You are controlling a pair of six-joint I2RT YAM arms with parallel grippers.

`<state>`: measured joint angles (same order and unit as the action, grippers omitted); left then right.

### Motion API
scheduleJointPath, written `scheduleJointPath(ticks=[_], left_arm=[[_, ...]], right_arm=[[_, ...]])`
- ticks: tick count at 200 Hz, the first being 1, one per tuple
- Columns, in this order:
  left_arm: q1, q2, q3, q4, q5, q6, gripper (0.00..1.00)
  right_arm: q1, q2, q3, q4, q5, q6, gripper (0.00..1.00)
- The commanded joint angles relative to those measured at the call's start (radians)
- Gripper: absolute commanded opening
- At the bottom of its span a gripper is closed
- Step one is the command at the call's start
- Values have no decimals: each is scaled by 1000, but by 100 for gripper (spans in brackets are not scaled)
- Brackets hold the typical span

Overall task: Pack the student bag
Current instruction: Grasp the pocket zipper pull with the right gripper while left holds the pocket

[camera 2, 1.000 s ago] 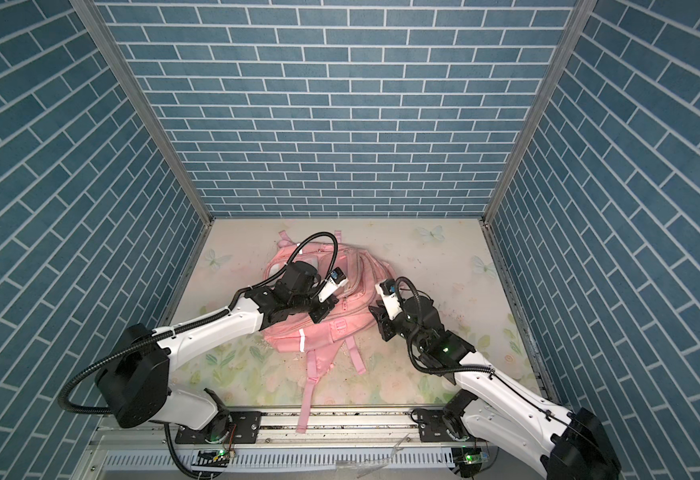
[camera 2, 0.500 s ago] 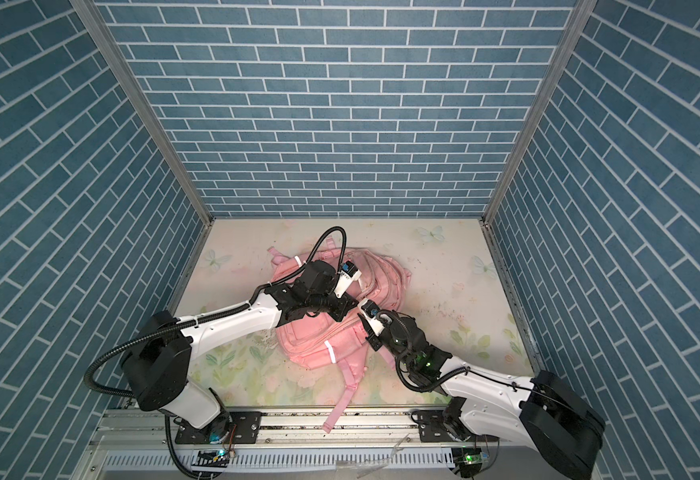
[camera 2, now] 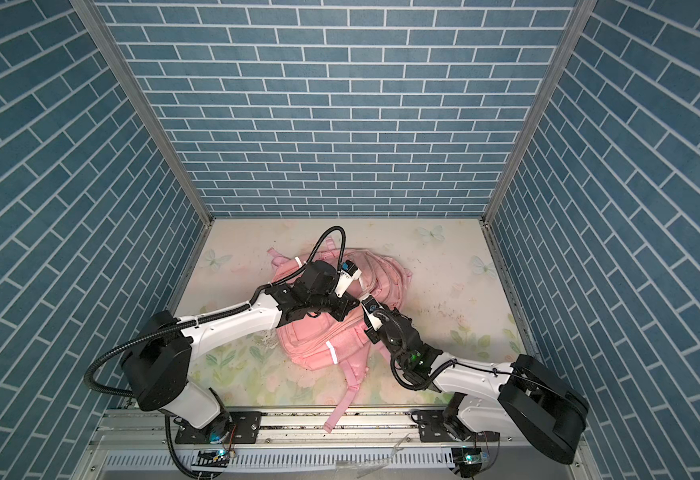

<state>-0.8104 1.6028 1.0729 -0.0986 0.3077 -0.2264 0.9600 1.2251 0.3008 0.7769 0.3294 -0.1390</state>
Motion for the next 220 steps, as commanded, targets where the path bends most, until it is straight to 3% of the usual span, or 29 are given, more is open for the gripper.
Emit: scheduleJointPath(ticks=[1,34,49,89,110,150,183,207,220], left_arm=[[-10,-11,9,86,32,-29,0],[-10,-12,6,92,27,-38,0],[-11,-11,3,97,27,-43,0],[-11,-9,-10,110,28,-60,0],[-11,-15,-15,103,25,-57,0],[-10,-18,-21,94,26,-50,0],[-10,-21,-24,94,26,-49,0],[-9,-23,-23,90,27,-48,0],[-10,-23,-25,89,27,-49,0]], right_arm=[[21,40,17,66,37,-43,38],[36,104,63,25,258,6,35],[37,110,71,20,308,24,32],[38,116,75,20,314,55,21],[38,67,42,31,250,72,17],[25,-19,-5,-1,206,111,16],[6,-34,2,-35,184,113,21],[3,-31,9,-28,194,85,33],[1,-23,14,-31,208,69,34]])
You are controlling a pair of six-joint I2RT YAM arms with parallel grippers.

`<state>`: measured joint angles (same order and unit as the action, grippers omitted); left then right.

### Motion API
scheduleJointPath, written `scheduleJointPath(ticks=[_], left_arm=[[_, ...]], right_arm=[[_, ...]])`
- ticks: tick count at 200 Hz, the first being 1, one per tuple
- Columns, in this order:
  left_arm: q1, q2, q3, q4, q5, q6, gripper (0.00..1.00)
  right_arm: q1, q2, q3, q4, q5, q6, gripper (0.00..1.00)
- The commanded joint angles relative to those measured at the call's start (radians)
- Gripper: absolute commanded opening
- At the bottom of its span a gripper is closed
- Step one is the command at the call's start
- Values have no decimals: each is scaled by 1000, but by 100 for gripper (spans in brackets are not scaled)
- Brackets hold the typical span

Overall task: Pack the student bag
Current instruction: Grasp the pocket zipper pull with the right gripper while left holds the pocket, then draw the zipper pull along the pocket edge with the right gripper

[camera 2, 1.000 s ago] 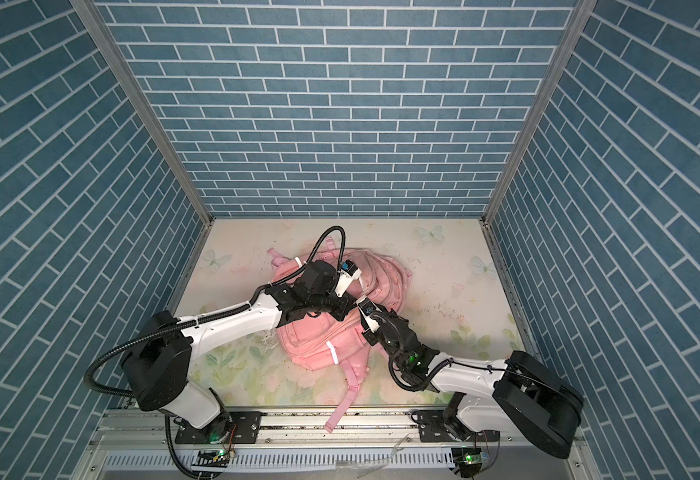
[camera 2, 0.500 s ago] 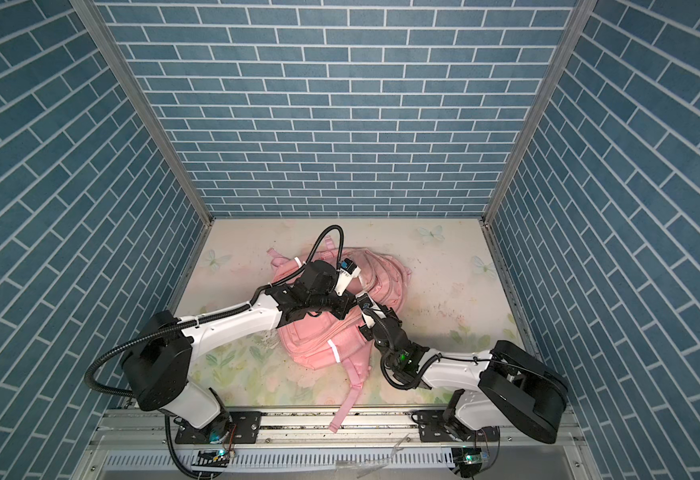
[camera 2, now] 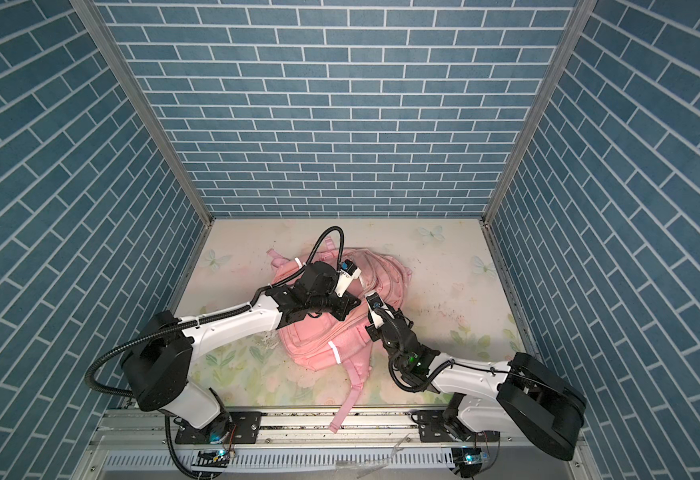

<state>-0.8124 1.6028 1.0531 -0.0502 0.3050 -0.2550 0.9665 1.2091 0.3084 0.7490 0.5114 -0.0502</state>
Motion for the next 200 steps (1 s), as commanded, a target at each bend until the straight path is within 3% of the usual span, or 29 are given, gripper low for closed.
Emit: scheduleJointPath(ticks=[1,64,88,141,175,200], left_arm=[[-7,-24,-6,41,29,-21,0],[-8,-18,-1,35,31,-20,0],[-7,-20,2,33,32,-21,0],[-8,-17,10,29,45,-27,0],[-7,-13,15,28,50,-31,0],[-8,-12,20,30,54,-38,0]], right_arm=[[-6,-7,6,-3,26,-21,34],[-11,0,9,25,-27,-79,16],[-11,-12,-6,45,-76,-126,18],[-11,30,-12,92,-83,-240,37],[-12,86,17,109,-80,-269,36],[-10,141,42,127,17,-264,30]])
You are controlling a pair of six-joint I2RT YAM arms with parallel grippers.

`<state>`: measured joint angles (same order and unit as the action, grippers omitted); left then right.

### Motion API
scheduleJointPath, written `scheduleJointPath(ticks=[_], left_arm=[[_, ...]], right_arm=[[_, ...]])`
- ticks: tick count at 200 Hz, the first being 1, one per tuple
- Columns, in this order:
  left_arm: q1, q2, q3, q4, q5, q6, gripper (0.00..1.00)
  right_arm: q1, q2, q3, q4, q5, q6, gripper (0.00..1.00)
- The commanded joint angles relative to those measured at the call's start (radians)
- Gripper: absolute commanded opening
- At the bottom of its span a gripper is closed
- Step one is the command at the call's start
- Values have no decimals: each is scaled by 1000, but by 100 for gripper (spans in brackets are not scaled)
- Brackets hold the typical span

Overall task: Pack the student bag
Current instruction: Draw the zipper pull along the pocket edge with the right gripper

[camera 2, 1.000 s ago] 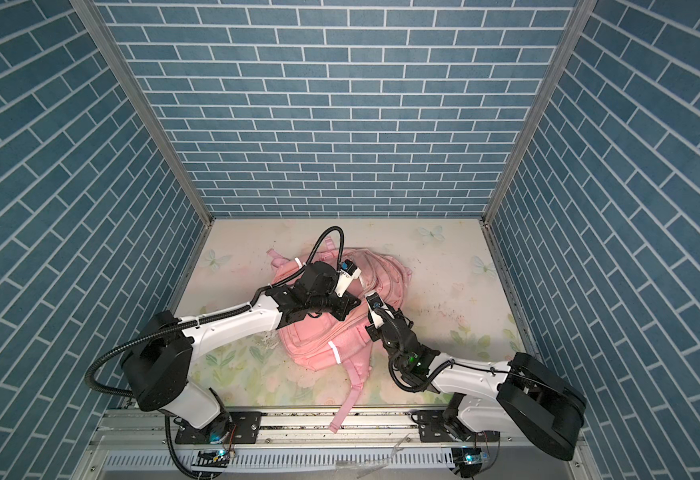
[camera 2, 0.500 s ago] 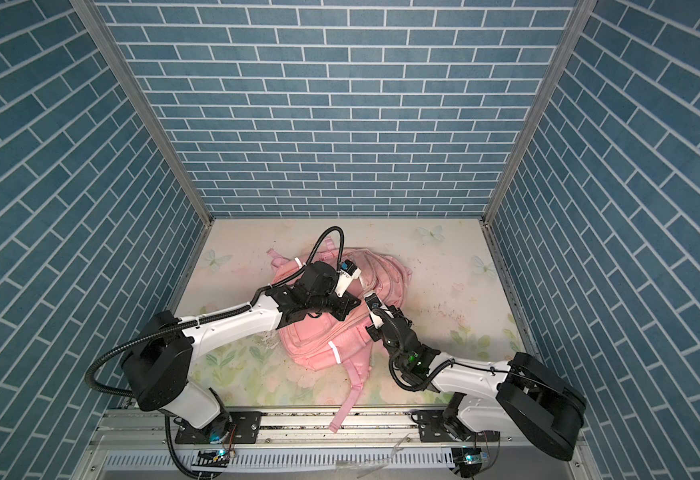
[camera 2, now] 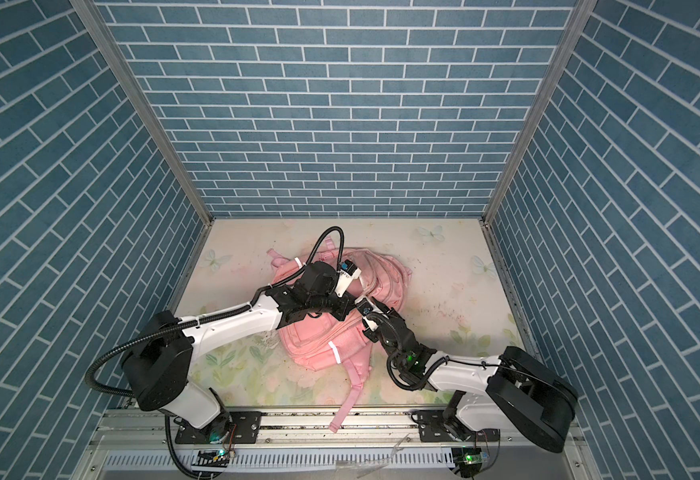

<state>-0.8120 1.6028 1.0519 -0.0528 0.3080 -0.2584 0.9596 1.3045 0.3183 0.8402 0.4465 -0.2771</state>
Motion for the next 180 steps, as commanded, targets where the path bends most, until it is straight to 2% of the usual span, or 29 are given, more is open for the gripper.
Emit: scheduleJointPath(ticks=[1,23,50,79,110,140,163,180], left_arm=[[-9,-11,21,34,51,-34,0],[-8,-12,19,36,50,-37,0],[-6,-9,18,33,54,-37,0],[0,-17,9,16,53,-29,0],[7,-36,-8,16,57,-29,0],[7,-40,-13,15,61,-32,0],[9,-37,-12,14,61,-34,0],[8,-35,-7,17,62,-43,0]], right_arm=[[-3,46,32,39,85,-37,30],[-4,39,23,70,123,-31,20],[-2,-12,1,66,73,-18,13],[-14,-129,-43,22,-67,42,9],[-42,-194,-72,-29,-110,92,9],[-52,-179,-57,-60,-135,89,1],[-53,-170,-49,-52,-157,77,4],[-53,-173,-41,-68,-192,55,13]])
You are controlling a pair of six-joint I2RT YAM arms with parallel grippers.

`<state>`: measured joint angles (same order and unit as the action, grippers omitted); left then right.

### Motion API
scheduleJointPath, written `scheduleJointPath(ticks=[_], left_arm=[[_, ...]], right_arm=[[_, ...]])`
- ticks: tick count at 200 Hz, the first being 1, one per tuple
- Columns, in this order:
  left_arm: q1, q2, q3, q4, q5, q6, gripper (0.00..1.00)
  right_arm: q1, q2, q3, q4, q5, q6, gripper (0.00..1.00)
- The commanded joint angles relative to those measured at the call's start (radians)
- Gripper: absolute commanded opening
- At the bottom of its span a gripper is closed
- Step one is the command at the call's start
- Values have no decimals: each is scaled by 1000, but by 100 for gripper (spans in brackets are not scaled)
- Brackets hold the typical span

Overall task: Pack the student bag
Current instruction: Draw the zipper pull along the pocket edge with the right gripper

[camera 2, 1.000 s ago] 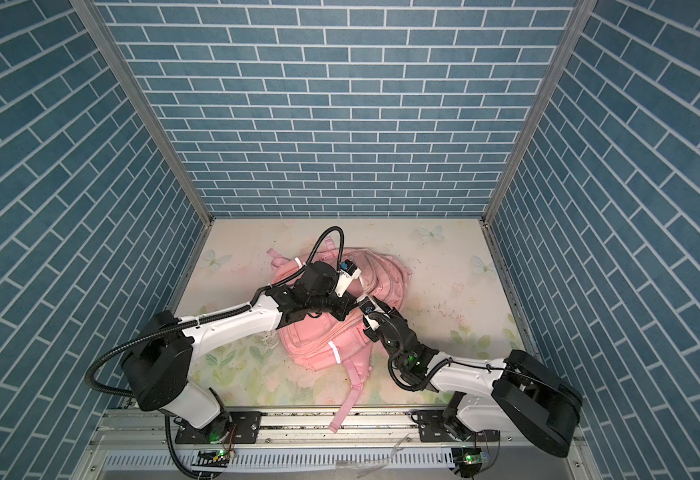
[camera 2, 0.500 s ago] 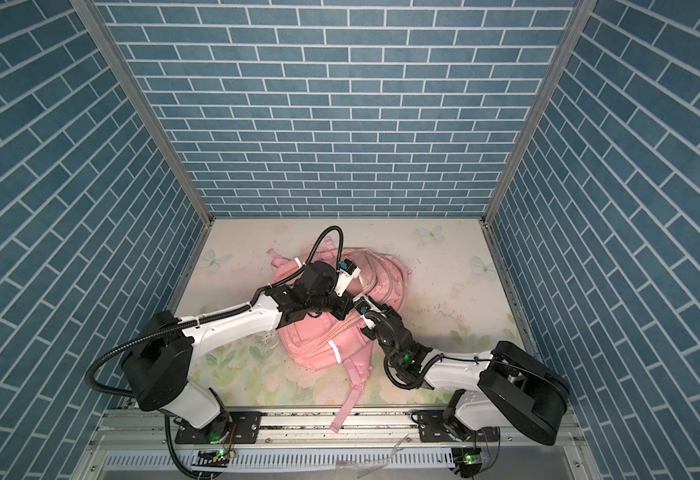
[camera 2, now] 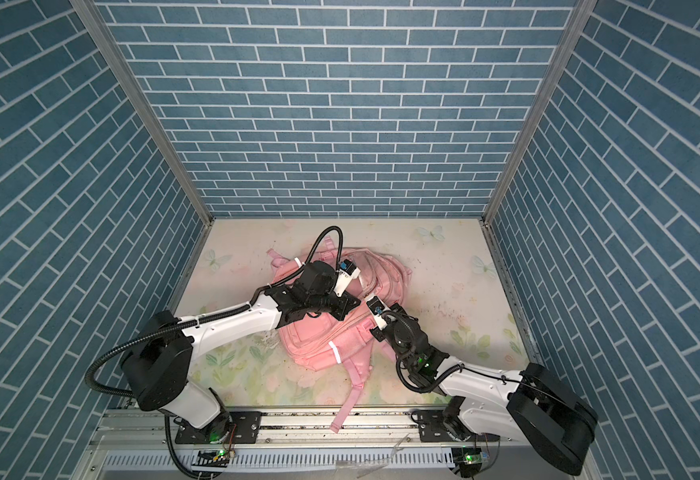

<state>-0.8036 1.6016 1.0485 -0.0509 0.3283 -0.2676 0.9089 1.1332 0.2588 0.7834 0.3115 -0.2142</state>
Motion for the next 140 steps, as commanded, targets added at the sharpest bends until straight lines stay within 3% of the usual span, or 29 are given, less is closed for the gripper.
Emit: scheduleJointPath(ticks=[1,29,103,116,140], left_arm=[[-1,-33,-4,16,42,-34,0],[-2,-23,4,36,63,-68,0],[-3,2,16,86,118,-141,0],[-4,8,16,85,122,-143,0],[-4,8,18,84,123,-145,0]], right_arm=[[-2,-1,18,-12,-58,-9,13],[21,34,21,10,-10,-14,25],[73,202,67,169,198,-100,30],[73,222,82,181,218,-104,27],[74,245,97,180,261,-95,12]])
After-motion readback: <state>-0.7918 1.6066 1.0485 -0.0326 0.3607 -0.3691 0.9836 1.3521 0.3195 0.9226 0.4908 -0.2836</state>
